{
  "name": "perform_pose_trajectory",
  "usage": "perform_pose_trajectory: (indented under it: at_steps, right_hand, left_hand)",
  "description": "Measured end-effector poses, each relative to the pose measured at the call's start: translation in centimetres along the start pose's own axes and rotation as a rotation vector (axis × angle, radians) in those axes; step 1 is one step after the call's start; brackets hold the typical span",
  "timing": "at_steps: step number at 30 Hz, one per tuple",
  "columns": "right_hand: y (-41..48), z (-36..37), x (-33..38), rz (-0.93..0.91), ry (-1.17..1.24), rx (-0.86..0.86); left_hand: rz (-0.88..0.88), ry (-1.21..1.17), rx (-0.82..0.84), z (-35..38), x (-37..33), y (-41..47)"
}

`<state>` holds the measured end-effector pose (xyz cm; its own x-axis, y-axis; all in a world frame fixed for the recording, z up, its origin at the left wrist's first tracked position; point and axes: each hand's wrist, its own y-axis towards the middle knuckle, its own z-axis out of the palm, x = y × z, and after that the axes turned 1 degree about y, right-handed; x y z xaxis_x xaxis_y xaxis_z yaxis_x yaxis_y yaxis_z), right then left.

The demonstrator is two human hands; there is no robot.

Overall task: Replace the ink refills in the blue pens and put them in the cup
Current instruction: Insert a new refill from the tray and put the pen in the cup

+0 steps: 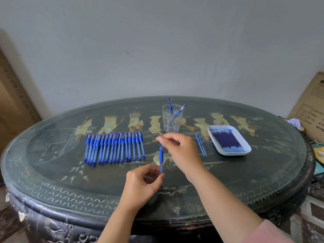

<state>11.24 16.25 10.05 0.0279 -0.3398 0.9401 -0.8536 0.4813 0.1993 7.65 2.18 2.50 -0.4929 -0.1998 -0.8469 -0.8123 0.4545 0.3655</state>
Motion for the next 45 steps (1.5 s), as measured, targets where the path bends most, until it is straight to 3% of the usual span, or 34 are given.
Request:
perform_pose_trajectory:
  at_steps: [7,14,20,26,33,45]
  right_hand:
    - [0.8,-1.2,3.2,-0.068,0.275,-0.071]
    - [2.7,-5.9,3.2,-0.131,0.385,-0.307]
    - [3.9,-8.6,-2.6,0.061,0.089,-0.326]
    - [5.0,-7.8,-6.6,0.17,-0.236,-0.265]
    - [7.4,-7.2,-9.1,0.199,-0.571,-0.202]
    - [10.7,-6.5,-11.4,0.298,-0.77,-0.157]
  left_hand:
    - [0.024,0.011,-0.004,0.1,0.2,-0.1]
    - [0.045,0.023,-0.046,0.1,0.2,-0.2]
    - [-0.189,-0.216,-0.373,-0.6,0.4,0.5]
    - [-0.285,-0.293,-0.519,-2.0,0.6,1.9]
    - [-0.338,-0.272,-0.509,-2.4,1.9,2.9]
    - [-0.345,-0.155,-0.43,-2.2,3.0,3.5]
